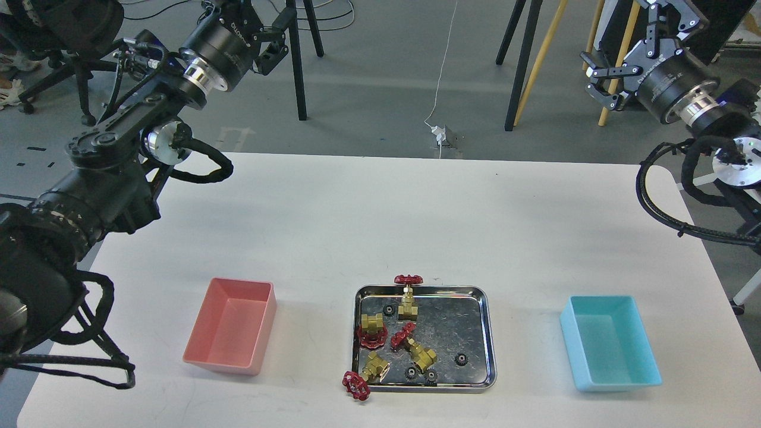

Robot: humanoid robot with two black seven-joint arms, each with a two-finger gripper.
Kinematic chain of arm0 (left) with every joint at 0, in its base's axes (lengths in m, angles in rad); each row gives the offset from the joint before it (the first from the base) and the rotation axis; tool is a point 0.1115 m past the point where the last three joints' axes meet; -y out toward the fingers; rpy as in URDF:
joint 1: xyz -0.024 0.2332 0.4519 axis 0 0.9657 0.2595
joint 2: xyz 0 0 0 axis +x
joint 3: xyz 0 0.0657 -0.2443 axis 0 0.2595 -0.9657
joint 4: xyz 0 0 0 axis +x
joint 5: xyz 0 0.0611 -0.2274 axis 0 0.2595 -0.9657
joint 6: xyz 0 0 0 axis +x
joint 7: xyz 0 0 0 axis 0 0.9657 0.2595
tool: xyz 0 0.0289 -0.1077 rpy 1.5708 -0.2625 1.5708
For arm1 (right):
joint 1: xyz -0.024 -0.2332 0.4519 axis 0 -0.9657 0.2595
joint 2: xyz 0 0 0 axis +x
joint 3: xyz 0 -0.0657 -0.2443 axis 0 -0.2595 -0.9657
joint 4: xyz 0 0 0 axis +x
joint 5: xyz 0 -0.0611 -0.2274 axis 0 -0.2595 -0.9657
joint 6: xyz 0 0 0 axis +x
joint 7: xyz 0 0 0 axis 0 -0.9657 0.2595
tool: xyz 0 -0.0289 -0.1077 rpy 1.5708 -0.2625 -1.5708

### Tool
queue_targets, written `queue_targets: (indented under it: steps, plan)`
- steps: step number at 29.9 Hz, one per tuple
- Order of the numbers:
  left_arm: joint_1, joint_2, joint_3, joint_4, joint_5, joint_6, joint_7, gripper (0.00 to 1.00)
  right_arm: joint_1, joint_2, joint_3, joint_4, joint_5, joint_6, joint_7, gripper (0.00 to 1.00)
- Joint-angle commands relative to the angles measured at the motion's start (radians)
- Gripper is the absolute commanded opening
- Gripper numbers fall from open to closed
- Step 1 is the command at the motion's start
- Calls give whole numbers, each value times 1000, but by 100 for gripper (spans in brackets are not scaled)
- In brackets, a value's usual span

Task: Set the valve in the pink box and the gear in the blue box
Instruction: 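Move the left gripper from rest toward the metal tray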

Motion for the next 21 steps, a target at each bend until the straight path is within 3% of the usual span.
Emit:
queue_targets:
  steps: [1,11,14,16,19,21]
  plan:
    - [16,-2,-4,-1,0,0,0,100,-3,0,0,-1,-2,0,-1,100]
    - [58,-28,-24,19,-51,0,0,100,23,0,57,-1,1,0,-2,100]
    - [81,-32,-61,-88,-54,0,0,100,98,-1,58,-6,0,0,-25,100]
    - [87,-13,-64,-188,-45,0,0,100,154,0,54,-27,0,0,-82,100]
    - [82,85,-52,-369,52,0,0,100,217,-3,54,-44,0,0,-149,100]
    - [69,168,-38,-522,190,0,0,99,236,-9,54,-42,-2,0,-160,100]
